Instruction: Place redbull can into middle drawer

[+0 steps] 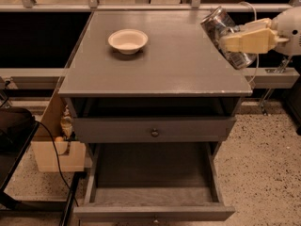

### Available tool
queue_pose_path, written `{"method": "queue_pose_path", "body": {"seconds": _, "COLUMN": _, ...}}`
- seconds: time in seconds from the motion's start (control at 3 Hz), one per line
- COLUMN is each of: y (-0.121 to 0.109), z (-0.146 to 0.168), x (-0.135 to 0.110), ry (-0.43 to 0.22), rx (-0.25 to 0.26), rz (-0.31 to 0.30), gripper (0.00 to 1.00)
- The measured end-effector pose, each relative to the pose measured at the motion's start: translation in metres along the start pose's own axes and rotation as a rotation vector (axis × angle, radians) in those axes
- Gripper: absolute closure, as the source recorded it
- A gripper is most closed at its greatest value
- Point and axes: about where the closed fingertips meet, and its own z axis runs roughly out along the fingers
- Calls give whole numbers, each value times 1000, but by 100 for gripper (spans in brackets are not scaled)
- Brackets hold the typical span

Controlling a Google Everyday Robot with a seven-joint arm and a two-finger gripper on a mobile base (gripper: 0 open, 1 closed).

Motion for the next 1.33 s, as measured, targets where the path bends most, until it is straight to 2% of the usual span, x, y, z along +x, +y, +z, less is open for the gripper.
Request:
{"method": "queue_pose_path", "body": {"seconds": 0.33, "y": 7, "z": 0, "x": 3, "ry": 11, "rx": -30, "rz": -11, "gripper": 100}}
{"method": "queue_pose_path", "body": {"seconds": 0.67, "y": 7, "z": 0, "x": 3, "ry": 11, "rx": -30, "rz": -11, "gripper": 100}}
{"method": "queue_pose_path", "body": {"seconds": 1.0, "y": 22, "z": 2, "x": 4, "ry": 18, "rx": -55, "rz": -29, "gripper": 100}}
{"method": "queue_pose_path", "body": {"seconds": 1.33, "y": 44, "z": 3, "x": 17, "ry": 14, "rx": -101, "rz": -40, "gripper": 100}}
